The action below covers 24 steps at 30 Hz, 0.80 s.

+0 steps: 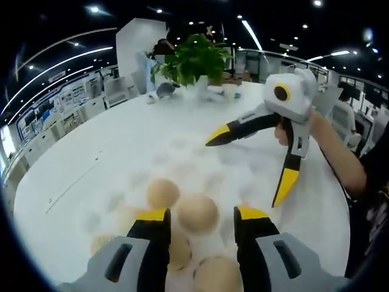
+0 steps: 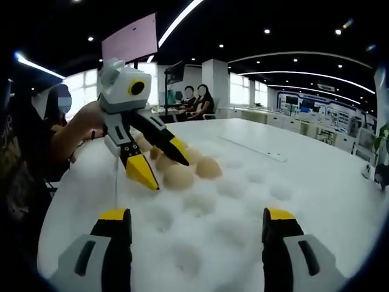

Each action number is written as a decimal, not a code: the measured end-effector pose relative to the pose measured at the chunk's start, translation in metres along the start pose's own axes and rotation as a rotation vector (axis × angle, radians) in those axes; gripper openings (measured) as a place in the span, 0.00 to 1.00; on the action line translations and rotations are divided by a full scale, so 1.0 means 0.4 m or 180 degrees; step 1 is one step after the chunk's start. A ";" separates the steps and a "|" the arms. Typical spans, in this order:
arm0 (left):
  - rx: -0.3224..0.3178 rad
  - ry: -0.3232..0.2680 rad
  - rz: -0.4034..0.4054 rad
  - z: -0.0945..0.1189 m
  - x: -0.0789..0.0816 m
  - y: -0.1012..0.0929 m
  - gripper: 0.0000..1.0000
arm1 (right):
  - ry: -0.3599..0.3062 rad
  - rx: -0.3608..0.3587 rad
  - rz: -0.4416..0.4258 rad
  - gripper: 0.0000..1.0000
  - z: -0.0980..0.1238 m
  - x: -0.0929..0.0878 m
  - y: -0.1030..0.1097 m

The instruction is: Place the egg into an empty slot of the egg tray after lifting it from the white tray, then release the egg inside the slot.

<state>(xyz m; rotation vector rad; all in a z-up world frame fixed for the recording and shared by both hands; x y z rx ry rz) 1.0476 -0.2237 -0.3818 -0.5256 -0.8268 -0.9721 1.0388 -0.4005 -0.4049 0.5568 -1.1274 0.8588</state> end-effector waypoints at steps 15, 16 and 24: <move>-0.0083 -0.0005 0.0091 -0.023 0.000 0.011 0.37 | -0.0044 0.0006 -0.0004 0.92 -0.004 -0.001 0.001; -0.0067 0.0001 0.0102 -0.024 0.001 0.012 0.35 | -0.0043 0.0004 -0.0004 0.92 -0.005 0.000 0.001; -0.0002 0.0155 0.0122 -0.027 0.013 0.015 0.29 | -0.0020 -0.0015 0.0001 0.92 -0.011 0.002 0.001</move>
Point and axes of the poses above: the point that each gripper's makers call its tool centre point, and the gripper's own axes: z roughly backward along the fingers, y roughly to its left, x roughly out of its top, the point moved 8 cm from there along z, roughly backward along the fingers, and after that the axes turned 5 degrees about -x, right-handed, at the moved point
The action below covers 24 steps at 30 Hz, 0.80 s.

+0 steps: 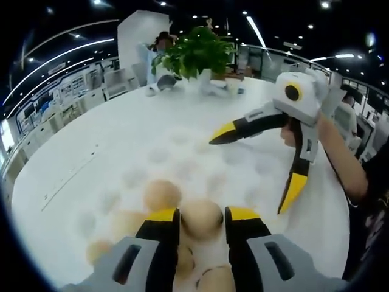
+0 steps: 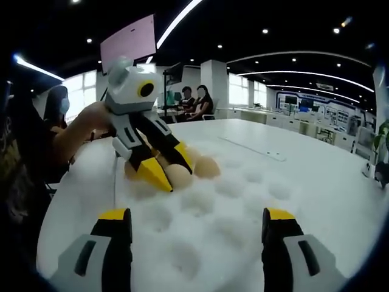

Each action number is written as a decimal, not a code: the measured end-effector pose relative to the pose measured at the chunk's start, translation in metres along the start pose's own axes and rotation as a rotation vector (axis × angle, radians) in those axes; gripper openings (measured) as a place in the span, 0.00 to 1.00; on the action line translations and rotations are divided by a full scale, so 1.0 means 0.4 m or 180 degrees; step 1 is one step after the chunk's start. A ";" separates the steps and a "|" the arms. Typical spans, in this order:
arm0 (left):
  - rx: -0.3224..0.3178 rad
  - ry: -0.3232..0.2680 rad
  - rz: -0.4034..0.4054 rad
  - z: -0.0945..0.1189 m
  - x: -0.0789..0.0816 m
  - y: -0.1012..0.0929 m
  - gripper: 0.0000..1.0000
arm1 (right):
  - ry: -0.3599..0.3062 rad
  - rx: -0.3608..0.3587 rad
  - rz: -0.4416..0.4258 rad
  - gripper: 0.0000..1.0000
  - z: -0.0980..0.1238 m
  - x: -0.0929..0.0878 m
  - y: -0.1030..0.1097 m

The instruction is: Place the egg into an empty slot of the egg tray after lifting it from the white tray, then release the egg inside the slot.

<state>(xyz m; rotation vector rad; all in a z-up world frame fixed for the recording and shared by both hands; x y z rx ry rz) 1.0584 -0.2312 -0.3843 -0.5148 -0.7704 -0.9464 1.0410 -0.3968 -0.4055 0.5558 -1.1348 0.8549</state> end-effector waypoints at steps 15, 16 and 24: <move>0.0092 0.0064 0.0027 0.003 0.004 -0.008 0.27 | -0.0021 -0.0011 -0.0008 0.91 -0.006 -0.001 -0.002; 0.0088 0.0061 0.0026 0.004 0.003 -0.008 0.27 | -0.0022 -0.0011 -0.0008 0.90 -0.006 -0.001 -0.002; 0.0076 0.0024 0.0044 0.006 0.002 -0.007 0.27 | -0.0033 -0.0009 -0.0008 0.90 -0.007 -0.001 -0.002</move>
Point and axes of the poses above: the point that each gripper's makers call its tool centre point, and the gripper's own axes: z roughly backward along the fingers, y roughly to its left, x roughly out of its top, the point moved 8 cm from there along z, roughly backward along the fingers, and after that the axes turned 5 degrees about -x, right-handed, at the moved point
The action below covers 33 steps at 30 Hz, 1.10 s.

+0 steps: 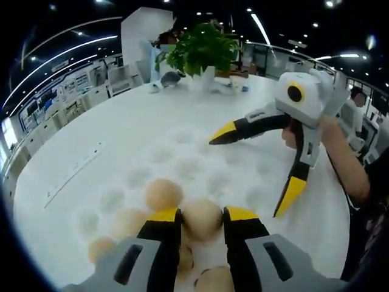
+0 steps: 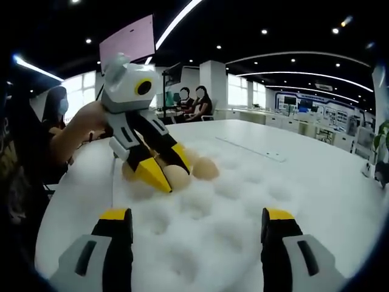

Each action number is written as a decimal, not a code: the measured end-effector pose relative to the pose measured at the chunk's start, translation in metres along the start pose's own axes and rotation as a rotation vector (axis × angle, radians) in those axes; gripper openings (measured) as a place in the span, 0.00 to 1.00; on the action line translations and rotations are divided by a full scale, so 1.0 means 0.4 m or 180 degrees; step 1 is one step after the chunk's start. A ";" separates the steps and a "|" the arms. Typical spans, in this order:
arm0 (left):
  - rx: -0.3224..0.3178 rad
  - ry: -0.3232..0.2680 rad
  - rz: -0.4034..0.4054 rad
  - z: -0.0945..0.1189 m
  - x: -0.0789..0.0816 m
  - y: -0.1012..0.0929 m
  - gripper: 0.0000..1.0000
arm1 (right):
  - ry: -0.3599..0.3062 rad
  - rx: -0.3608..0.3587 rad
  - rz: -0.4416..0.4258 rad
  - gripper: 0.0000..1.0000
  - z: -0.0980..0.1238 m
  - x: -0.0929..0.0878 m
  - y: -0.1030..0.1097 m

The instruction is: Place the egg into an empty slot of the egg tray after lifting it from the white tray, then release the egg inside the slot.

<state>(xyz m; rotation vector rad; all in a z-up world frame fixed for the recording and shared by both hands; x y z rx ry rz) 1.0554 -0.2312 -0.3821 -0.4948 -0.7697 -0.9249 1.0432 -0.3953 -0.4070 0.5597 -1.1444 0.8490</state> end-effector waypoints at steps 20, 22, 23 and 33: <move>-0.0049 -0.0168 0.0048 0.044 0.013 0.008 0.27 | -0.0025 0.0003 0.0001 0.90 -0.002 0.001 -0.002; -0.0048 -0.0193 0.0063 0.050 0.014 0.010 0.27 | -0.0029 0.0005 0.0001 0.90 -0.002 0.001 -0.002; -0.0047 -0.0202 0.0069 0.054 0.014 0.011 0.27 | -0.0032 0.0005 0.0000 0.90 -0.002 0.001 -0.002; 0.0026 -0.0269 0.0064 0.093 0.019 0.019 0.27 | -0.0037 0.0003 -0.0002 0.90 -0.006 0.002 -0.002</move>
Point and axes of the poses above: the point that each gripper's makers call its tool centre point, and the gripper's own axes: z roughly backward along the fingers, y roughly to its left, x roughly out of its top, the point moved 8 cm from there along z, roughly backward along the fingers, and after that the axes turned 5 degrees about -x, right-handed, at the moved point
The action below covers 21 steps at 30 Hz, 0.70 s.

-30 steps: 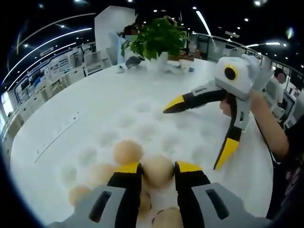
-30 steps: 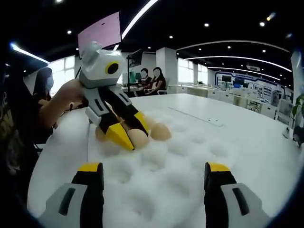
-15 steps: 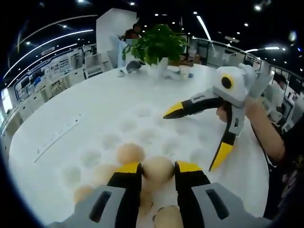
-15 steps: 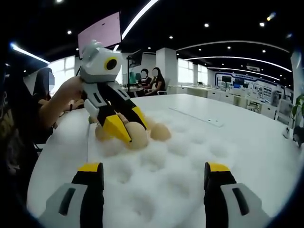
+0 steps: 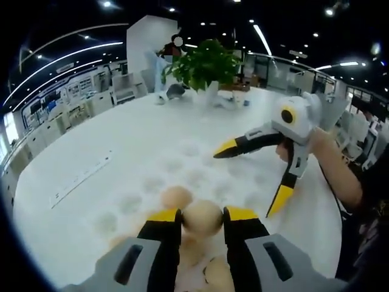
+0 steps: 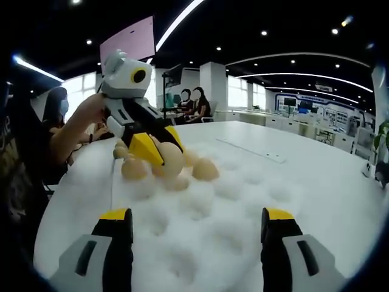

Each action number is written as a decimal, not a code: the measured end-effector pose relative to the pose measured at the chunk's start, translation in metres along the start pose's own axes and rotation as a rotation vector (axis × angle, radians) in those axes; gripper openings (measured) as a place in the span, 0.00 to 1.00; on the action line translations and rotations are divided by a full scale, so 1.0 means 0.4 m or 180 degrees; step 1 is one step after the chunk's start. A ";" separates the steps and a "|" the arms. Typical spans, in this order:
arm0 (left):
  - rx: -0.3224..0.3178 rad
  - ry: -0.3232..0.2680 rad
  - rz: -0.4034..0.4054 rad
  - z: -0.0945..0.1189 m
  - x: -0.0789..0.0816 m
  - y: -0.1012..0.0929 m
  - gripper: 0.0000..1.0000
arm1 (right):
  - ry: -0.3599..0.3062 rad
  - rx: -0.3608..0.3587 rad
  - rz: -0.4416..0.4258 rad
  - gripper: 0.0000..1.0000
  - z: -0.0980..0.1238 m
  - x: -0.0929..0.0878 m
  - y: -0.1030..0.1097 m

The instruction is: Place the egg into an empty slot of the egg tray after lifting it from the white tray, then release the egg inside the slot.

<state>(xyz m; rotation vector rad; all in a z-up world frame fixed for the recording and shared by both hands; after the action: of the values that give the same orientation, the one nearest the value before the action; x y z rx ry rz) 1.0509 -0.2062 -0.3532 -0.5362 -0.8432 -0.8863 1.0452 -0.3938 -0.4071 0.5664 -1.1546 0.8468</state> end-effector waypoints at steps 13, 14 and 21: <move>0.0084 -0.0070 0.0011 0.054 0.001 0.007 0.27 | -0.0032 0.0004 -0.0003 0.90 -0.001 -0.002 0.001; 0.0092 -0.0078 0.0010 0.056 0.001 0.008 0.27 | -0.0034 0.0004 -0.0003 0.90 -0.001 -0.002 0.001; 0.0134 -0.0099 0.0012 0.076 0.004 0.012 0.27 | -0.0044 0.0005 -0.0004 0.90 0.001 -0.002 0.000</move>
<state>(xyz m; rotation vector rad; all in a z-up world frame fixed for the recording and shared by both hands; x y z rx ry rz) 1.0431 -0.1827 -0.3351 -0.5157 -0.8871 -0.8569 1.0448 -0.3942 -0.4079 0.5750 -1.1662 0.8440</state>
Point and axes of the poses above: the point that each gripper's makers call its tool centre point, and the gripper's own axes: z roughly backward along the fingers, y roughly to its left, x roughly out of its top, the point moved 8 cm from there along z, roughly backward along the fingers, and after that the axes turned 5 degrees about -x, right-handed, at the moved point
